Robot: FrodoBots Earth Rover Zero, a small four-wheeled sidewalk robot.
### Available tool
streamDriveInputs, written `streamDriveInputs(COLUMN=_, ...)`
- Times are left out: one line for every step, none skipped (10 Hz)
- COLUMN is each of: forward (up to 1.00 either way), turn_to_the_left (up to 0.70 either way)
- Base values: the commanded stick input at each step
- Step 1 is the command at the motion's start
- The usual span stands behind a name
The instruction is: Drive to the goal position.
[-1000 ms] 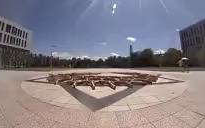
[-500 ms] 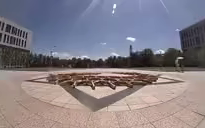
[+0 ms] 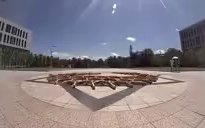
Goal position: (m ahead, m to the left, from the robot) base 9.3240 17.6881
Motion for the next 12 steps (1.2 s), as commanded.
streamDriveInputs(forward=0.07, turn_to_the_left=0.0)
streamDriveInputs(forward=0.07, turn_to_the_left=0.0)
streamDriveInputs(forward=0.06, turn_to_the_left=0.0)
streamDriveInputs(forward=0.06, turn_to_the_left=0.0)
streamDriveInputs(forward=0.07, turn_to_the_left=0.0)
streamDriveInputs(forward=0.06, turn_to_the_left=0.0)
streamDriveInputs(forward=0.07, turn_to_the_left=0.0)
streamDriveInputs(forward=0.07, turn_to_the_left=0.0)
streamDriveInputs(forward=0.07, turn_to_the_left=0.0)
streamDriveInputs(forward=0.06, turn_to_the_left=0.0)
streamDriveInputs(forward=0.07, turn_to_the_left=0.0)
streamDriveInputs(forward=0.06, turn_to_the_left=0.0)
